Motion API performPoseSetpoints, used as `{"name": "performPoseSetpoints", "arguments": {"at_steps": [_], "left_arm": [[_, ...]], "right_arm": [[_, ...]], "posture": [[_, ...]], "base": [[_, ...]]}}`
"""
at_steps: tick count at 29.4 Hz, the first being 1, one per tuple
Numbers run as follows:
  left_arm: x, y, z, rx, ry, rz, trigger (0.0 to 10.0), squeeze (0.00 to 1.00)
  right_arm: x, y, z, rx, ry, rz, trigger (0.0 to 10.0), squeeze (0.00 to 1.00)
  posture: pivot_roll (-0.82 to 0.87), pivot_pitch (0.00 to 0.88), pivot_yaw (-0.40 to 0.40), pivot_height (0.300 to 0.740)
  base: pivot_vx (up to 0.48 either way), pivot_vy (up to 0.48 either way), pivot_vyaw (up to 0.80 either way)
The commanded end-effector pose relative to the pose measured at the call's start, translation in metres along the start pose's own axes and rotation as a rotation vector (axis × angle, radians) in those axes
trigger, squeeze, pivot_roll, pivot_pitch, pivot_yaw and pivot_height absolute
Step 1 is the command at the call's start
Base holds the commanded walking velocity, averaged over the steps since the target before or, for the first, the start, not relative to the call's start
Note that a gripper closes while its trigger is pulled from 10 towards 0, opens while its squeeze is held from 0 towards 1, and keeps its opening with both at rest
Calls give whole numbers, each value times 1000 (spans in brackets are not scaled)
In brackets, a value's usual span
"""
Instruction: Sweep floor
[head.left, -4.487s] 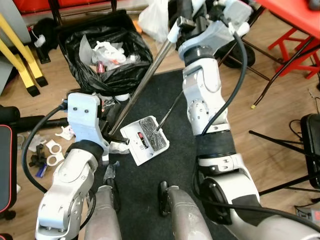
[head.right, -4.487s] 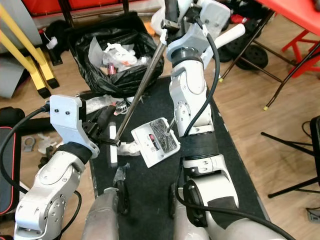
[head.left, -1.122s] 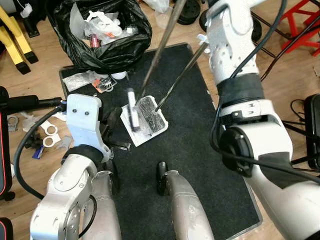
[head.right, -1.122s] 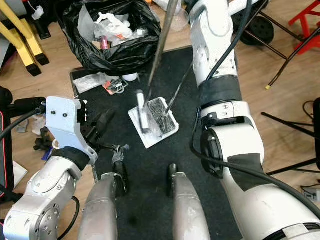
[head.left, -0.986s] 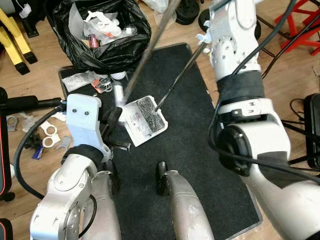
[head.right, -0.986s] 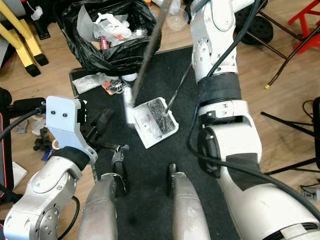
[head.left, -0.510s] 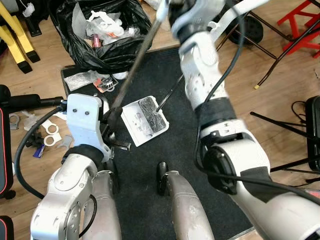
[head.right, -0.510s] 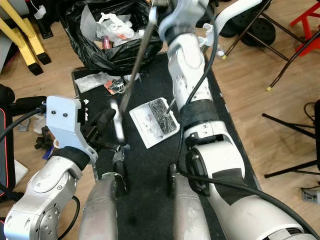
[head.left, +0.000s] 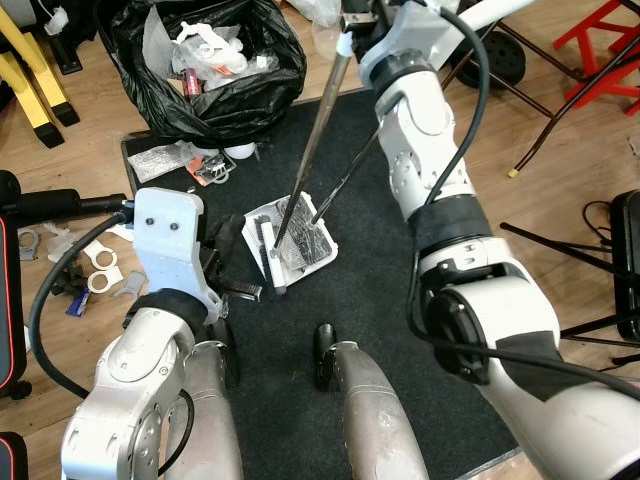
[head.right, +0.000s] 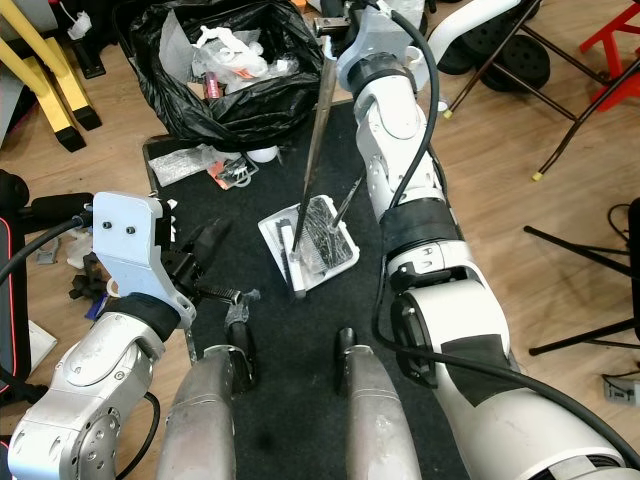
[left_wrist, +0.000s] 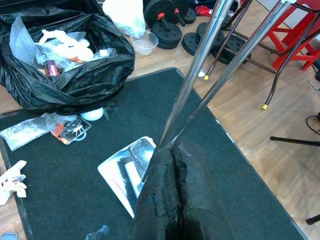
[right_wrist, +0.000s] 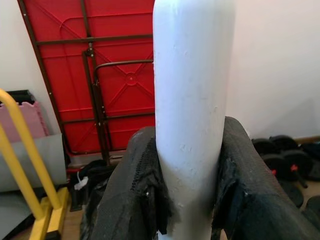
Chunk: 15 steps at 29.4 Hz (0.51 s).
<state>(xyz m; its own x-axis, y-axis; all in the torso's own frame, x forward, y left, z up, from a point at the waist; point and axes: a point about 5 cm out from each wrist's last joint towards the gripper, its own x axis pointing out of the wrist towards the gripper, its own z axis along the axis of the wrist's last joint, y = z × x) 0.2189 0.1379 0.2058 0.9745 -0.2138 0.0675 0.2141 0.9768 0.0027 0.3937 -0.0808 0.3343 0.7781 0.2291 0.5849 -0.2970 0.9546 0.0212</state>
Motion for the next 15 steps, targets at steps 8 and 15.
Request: {"name": "performPoseSetpoints", "arguments": {"at_steps": [8, 15], "left_arm": [[-1, -2, -7, -13, 28, -3, 10000, 0], [0, -2, -7, -14, 27, -3, 10000, 0]], "right_arm": [[6, -5, 20, -154, -77, 14, 10000, 0], [16, -3, 48, -21, -165, -30, 10000, 0]], "posture": [[-114, 444, -193, 740], [-114, 436, -193, 740]], "base": [[0, 0, 0], [0, 0, 0]]}}
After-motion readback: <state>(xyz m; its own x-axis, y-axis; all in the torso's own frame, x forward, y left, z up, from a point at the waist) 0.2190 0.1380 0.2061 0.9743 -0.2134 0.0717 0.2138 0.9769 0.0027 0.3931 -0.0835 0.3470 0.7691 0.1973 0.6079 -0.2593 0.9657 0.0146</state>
